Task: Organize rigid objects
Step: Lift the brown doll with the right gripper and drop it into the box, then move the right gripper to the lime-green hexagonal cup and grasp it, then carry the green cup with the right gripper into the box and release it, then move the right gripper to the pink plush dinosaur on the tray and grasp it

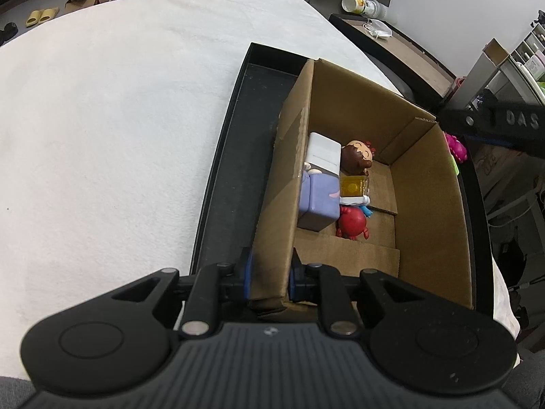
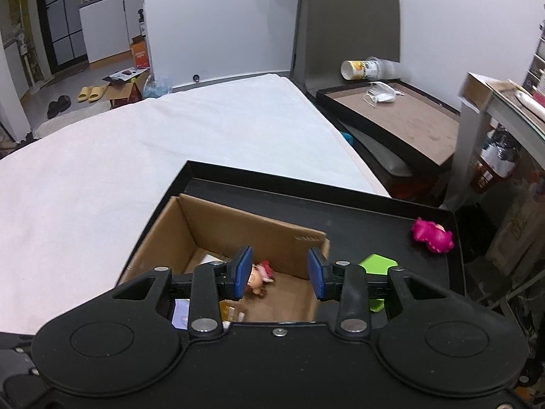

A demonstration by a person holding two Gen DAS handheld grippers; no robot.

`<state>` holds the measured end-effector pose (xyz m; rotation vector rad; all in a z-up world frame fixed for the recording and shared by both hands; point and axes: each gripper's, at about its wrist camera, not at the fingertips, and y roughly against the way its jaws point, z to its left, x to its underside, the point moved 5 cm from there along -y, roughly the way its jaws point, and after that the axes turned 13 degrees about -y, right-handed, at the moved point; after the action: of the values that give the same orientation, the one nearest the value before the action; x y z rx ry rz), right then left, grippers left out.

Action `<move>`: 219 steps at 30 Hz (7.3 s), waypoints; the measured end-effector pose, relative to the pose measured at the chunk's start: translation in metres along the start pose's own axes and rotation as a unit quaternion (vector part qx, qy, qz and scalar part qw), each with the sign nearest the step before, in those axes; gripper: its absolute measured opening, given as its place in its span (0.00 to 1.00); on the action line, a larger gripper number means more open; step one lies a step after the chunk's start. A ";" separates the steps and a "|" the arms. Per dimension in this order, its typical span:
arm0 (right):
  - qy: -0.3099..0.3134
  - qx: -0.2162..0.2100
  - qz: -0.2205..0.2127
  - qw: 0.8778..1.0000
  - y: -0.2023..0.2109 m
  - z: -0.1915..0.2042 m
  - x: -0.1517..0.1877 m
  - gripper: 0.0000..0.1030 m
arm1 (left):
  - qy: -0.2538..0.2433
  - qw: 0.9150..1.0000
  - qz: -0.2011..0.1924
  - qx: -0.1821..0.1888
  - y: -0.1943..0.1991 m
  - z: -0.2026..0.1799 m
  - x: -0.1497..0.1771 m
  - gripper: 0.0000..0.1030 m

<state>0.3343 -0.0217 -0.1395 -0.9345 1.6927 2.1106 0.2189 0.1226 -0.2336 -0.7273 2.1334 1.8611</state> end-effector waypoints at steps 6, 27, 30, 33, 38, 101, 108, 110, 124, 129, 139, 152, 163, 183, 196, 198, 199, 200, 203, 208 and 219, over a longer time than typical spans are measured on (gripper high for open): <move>-0.011 0.012 0.004 1.000 0.005 -0.029 0.008 0.36 | -0.002 1.000 0.000 -0.001 0.000 -0.001 0.000 0.17; -0.045 0.038 0.018 0.998 0.002 -0.114 0.032 0.54 | -0.010 1.000 0.002 -0.010 0.000 -0.004 -0.001 0.17; -0.043 0.030 0.010 0.999 0.000 -0.118 0.034 0.63 | -0.011 1.000 0.003 -0.012 -0.001 -0.005 -0.001 0.17; -0.038 0.025 0.007 0.999 -0.005 -0.120 0.038 0.69 | -0.011 1.000 0.004 -0.013 -0.001 -0.005 -0.001 0.17; -0.012 0.013 -0.007 1.000 -0.012 -0.115 0.044 0.82 | -0.014 1.000 0.006 -0.019 0.000 -0.007 -0.001 0.16; 0.007 -0.002 -0.033 0.999 -0.019 -0.108 0.025 0.46 | -0.020 0.999 0.022 -0.041 -0.003 -0.012 -0.002 0.14; 0.015 0.001 -0.042 0.999 -0.004 -0.098 0.017 0.46 | -0.019 0.999 0.019 -0.041 -0.002 -0.012 -0.001 0.14; 0.022 0.003 -0.046 0.999 0.000 -0.094 0.015 0.46 | -0.018 0.999 0.018 -0.039 -0.002 -0.011 -0.001 0.14; 0.046 0.015 -0.053 0.997 0.014 -0.068 0.003 0.46 | -0.012 0.999 0.011 -0.029 0.000 -0.008 0.001 0.15; 0.056 0.013 -0.058 0.997 0.018 -0.056 0.000 0.46 | -0.010 1.000 0.010 -0.026 0.001 -0.006 0.001 0.15; 0.080 -0.004 -0.059 0.995 0.019 -0.021 -0.006 0.46 | -0.007 1.000 0.007 -0.020 0.001 -0.005 0.002 0.15; 0.104 -0.007 -0.027 0.994 0.003 0.014 0.001 0.46 | -0.006 1.000 0.006 -0.007 0.002 -0.001 0.002 0.16; 0.134 0.031 -0.011 0.990 -0.005 0.025 0.012 0.48 | -0.007 1.000 0.005 0.001 0.002 0.000 0.002 0.17; 0.082 -0.012 0.003 0.997 0.001 0.009 0.005 0.53 | -0.010 1.000 0.006 -0.006 0.001 -0.003 0.002 0.17; 0.071 -0.001 -0.002 0.997 0.006 -0.008 0.010 0.58 | -0.010 1.000 0.006 -0.005 0.000 -0.002 0.001 0.17; 0.067 0.001 -0.003 0.998 0.008 -0.013 0.009 0.59 | -0.010 1.000 0.006 -0.005 0.000 -0.002 0.001 0.17; 0.066 0.003 -0.003 0.998 0.009 -0.017 0.009 0.59 | -0.010 1.000 0.006 -0.005 0.000 -0.002 0.001 0.17; 0.064 0.004 -0.003 0.998 0.011 -0.021 0.009 0.59 | -0.010 1.000 0.006 -0.005 0.000 -0.002 0.001 0.17; 0.061 0.010 -0.002 0.998 0.013 -0.031 0.008 0.59 | -0.009 1.000 0.006 -0.006 0.000 -0.002 0.001 0.17; 0.056 0.021 -0.003 0.998 0.014 -0.048 0.008 0.60 | -0.010 1.000 0.005 -0.009 0.001 -0.002 0.002 0.17; 0.039 0.051 -0.016 0.998 0.001 -0.089 0.013 0.64 | -0.008 1.000 0.008 -0.015 0.001 -0.005 0.002 0.17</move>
<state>0.3512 -0.1088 -0.1566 -1.0183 1.7936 1.9704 0.2175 0.1180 -0.2324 -0.7001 2.1122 1.9038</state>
